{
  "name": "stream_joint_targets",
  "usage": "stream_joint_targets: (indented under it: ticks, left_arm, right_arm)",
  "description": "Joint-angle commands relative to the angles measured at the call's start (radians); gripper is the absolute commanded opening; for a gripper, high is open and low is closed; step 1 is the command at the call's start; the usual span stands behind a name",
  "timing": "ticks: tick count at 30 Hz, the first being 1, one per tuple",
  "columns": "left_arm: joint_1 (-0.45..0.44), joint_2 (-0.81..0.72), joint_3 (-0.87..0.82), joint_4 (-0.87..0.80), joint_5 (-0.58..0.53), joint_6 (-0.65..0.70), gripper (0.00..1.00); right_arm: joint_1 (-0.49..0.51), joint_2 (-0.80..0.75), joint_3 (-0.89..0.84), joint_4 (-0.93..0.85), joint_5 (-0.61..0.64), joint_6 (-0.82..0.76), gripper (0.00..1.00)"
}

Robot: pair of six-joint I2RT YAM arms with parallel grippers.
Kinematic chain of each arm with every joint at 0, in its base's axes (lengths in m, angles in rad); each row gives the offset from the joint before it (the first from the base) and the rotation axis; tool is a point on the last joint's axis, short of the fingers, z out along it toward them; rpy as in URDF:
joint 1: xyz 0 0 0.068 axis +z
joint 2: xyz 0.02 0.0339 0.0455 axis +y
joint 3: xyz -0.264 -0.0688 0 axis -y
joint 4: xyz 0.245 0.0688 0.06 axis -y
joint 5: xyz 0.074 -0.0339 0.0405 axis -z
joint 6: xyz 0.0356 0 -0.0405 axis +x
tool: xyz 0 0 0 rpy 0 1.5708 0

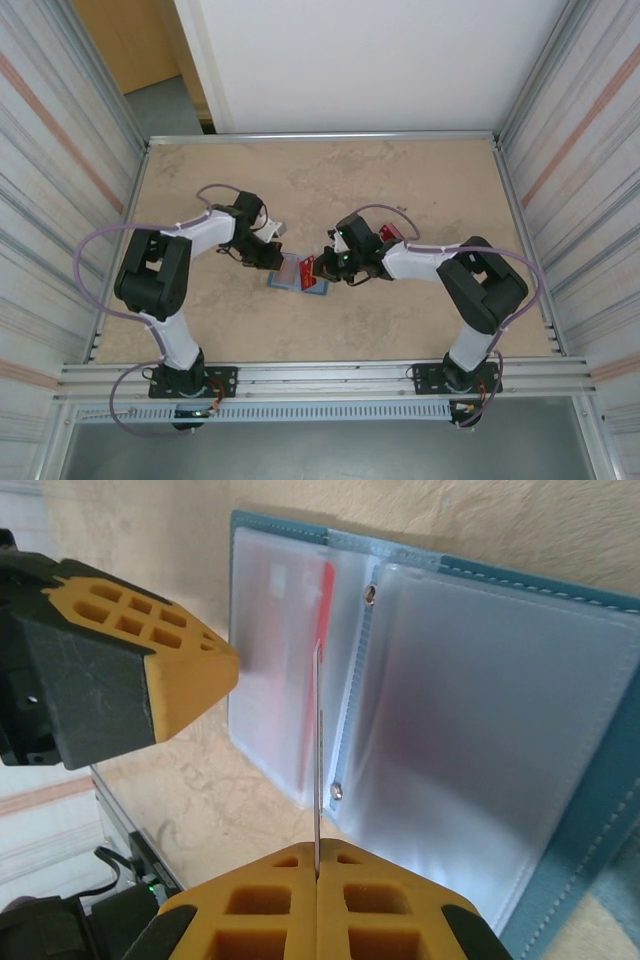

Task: Put the credit cards into the card holder
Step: Insert the credit card into the card slot.

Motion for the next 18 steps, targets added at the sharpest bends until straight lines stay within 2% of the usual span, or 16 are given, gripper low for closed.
stream_joint_targets:
  ticks: [1, 18]
  left_arm:
    - [0.026, -0.032, 0.029, -0.038, -0.013, 0.015, 0.00]
    - [0.034, 0.072, 0.028, -0.029, -0.022, 0.074, 0.00]
  right_arm:
    - [0.010, 0.020, 0.009, 0.051, -0.020, 0.032, 0.00]
    - [0.018, 0.082, 0.013, 0.071, -0.015, 0.024, 0.00]
